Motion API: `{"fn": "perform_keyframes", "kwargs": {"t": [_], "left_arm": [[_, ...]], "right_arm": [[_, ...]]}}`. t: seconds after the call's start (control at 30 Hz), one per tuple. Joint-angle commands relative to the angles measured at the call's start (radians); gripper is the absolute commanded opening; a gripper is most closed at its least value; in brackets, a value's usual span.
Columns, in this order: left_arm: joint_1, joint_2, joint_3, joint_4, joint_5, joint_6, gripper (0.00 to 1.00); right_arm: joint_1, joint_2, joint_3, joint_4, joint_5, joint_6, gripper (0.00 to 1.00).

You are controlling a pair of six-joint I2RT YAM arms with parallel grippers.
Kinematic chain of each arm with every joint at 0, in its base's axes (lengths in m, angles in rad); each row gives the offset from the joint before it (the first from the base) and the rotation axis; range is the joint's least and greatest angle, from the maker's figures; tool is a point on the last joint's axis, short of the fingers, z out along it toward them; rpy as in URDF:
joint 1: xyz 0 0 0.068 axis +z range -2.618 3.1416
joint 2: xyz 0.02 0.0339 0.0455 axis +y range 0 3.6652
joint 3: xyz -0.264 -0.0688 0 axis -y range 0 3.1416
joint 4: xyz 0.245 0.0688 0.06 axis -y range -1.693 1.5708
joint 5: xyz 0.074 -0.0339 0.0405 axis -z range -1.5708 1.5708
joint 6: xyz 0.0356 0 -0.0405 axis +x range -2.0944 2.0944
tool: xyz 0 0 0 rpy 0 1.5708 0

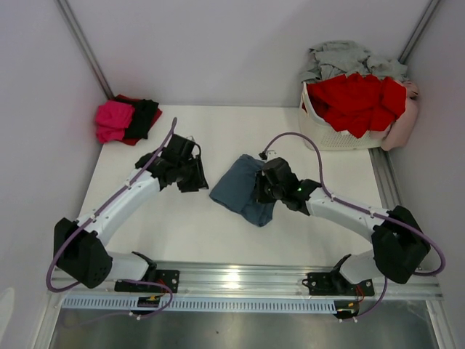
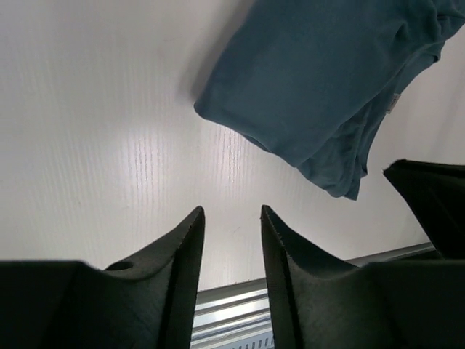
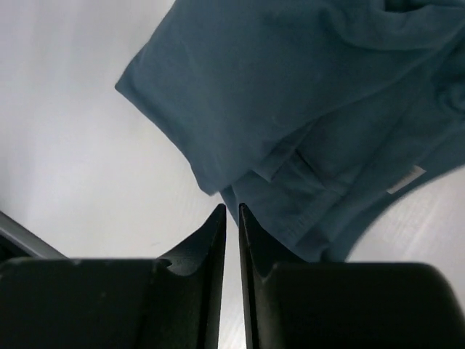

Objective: Fold and stack the t-shirts
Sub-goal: Fold the long partially folded tshirt into a neat square

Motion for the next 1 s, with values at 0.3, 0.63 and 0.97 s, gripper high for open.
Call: {"fn": "perform_keyframes", "kwargs": {"t": [0.3, 0.63, 0.97], "left_arm": [[0.011, -0.148, -0.017, -0.001, -0.076, 0.083, 0.57], [0.011, -0.211, -0.069, 0.018, -0.051, 0.088, 0.63], [0.013, -0.236, -0.097, 0.016, -0.056, 0.089, 0.63]], "right_arm": [[-0.127, 0.048, -0.342, 0.710, -0.218, 0.354, 0.48], [-0.069, 0.187, -0.292, 0.793, -0.267, 0.405, 0.46], [-0.051, 0.258, -0.246, 0.782, -0.267, 0.403, 0.45]]}}
